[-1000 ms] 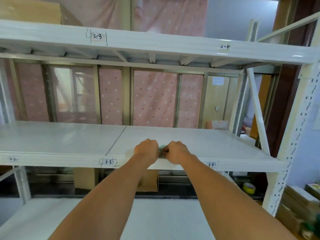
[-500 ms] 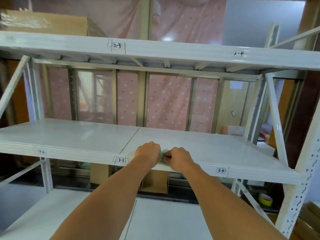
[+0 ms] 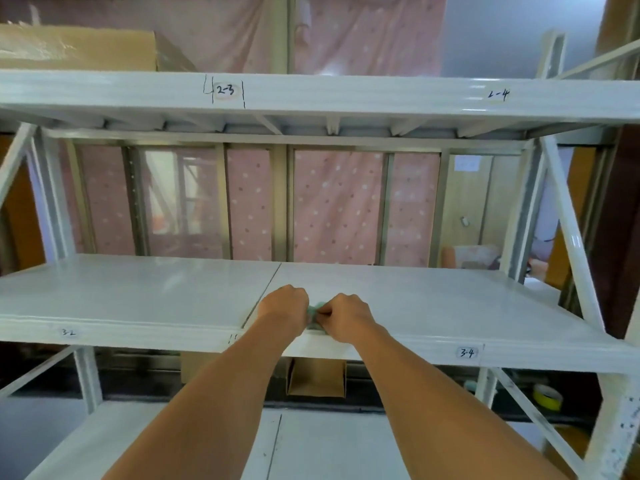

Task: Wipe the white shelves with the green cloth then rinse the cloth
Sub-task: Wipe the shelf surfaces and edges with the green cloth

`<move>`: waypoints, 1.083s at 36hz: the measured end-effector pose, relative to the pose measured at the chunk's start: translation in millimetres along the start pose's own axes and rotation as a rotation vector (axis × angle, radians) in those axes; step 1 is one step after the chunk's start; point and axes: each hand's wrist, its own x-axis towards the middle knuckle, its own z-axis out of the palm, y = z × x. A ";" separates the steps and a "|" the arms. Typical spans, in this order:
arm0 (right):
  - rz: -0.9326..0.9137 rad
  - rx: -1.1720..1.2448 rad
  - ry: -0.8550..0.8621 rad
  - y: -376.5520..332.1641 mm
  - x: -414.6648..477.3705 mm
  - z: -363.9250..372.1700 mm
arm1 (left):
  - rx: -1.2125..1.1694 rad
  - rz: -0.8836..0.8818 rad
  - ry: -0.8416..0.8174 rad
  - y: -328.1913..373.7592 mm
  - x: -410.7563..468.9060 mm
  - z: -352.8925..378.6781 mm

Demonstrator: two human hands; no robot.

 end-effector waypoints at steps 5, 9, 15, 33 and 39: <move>0.048 0.006 -0.023 -3.2 20.1 5.7 | 0.065 0.058 -0.019 7.6 18.4 3.5; 0.038 -0.004 -0.015 -1.8 37.0 8.3 | 0.022 0.023 -0.028 3.4 41.1 4.8; 0.080 -0.023 -0.011 -3.0 71.0 16.3 | -0.015 0.017 -0.039 0.9 73.0 14.2; 0.156 0.008 0.012 8.6 173.3 37.6 | -0.105 0.074 -0.008 -27.5 172.6 47.0; 0.137 -0.020 0.007 15.8 205.6 41.9 | -0.101 0.068 0.000 -29.2 205.5 59.5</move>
